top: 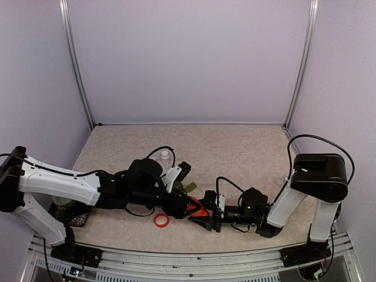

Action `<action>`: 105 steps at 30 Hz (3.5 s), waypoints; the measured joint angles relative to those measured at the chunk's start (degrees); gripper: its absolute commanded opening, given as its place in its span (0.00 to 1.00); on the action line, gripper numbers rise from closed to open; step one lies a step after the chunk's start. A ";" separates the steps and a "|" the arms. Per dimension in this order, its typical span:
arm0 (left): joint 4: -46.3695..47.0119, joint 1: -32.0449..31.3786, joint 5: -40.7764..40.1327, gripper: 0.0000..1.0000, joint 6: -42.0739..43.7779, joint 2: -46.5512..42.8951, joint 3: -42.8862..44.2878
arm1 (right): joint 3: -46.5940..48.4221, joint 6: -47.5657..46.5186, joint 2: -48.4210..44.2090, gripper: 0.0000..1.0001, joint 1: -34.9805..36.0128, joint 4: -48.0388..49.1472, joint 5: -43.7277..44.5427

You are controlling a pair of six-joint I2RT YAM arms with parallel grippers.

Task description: Sort the pills into containers

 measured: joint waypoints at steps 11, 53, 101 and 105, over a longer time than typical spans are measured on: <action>-1.66 0.11 1.33 0.42 0.76 1.79 2.25 | 0.00 -0.13 -1.09 0.47 0.02 -1.84 0.04; -25.62 -7.39 -22.53 0.99 2.75 5.62 19.34 | -0.90 11.82 -62.29 1.00 2.05 -75.69 19.58; -31.69 0.37 -15.13 0.59 2.23 9.22 4.04 | 6.43 17.62 -65.96 0.87 2.05 -84.89 20.39; -31.65 0.39 -15.17 0.48 2.23 9.22 4.04 | 6.43 17.62 -65.79 0.87 2.05 -84.89 20.39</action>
